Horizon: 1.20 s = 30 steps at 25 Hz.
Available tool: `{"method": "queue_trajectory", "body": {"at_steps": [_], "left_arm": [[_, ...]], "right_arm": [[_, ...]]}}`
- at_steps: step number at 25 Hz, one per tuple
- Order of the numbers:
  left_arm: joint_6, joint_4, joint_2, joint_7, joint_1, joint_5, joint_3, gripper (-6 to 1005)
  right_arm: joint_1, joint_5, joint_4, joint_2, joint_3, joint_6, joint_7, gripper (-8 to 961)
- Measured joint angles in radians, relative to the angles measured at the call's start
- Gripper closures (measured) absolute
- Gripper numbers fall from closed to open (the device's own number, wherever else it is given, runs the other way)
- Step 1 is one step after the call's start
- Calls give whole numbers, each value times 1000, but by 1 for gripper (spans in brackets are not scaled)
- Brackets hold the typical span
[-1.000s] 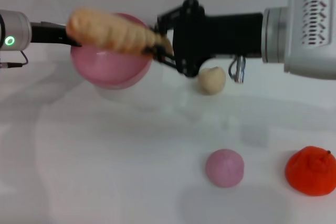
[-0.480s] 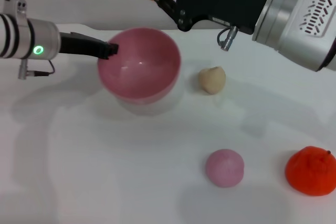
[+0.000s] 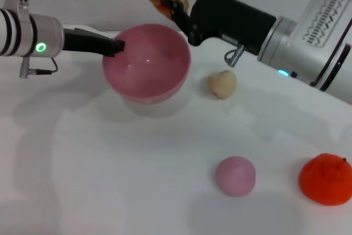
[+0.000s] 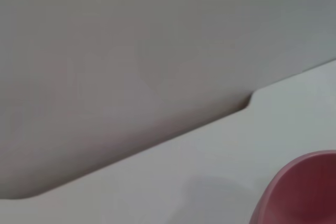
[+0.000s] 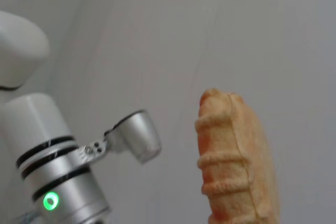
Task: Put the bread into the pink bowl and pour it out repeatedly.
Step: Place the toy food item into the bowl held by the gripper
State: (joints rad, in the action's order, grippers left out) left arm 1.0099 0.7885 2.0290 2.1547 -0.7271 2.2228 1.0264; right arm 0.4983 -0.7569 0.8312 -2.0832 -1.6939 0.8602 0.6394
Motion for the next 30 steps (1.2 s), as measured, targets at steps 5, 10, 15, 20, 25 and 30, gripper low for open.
{"method": "queue_trajectory", "body": {"at_steps": [5, 10, 15, 20, 25, 30], "left_arm": [[-7, 1, -5, 1, -3, 0, -2, 944], [-8, 3, -6, -2, -12, 0, -2, 944], [-8, 3, -6, -7, -19, -1, -2, 944], [-15, 3, -5, -8, -23, 0, -2, 944], [-18, 1, -5, -9, -23, 0, 0, 944], [-21, -2, -5, -9, -23, 0, -2, 944]], "right_arm": [[0, 12, -54, -1, -27, -5, -3, 790], [3, 13, -93, -3, -44, -8, -6, 792], [13, 14, -117, -3, -60, -9, -6, 800], [27, 15, -121, -2, -70, -12, -6, 809], [41, 14, -122, 1, -74, -20, -6, 681], [50, 11, -123, 1, -83, -34, -7, 465]]}}
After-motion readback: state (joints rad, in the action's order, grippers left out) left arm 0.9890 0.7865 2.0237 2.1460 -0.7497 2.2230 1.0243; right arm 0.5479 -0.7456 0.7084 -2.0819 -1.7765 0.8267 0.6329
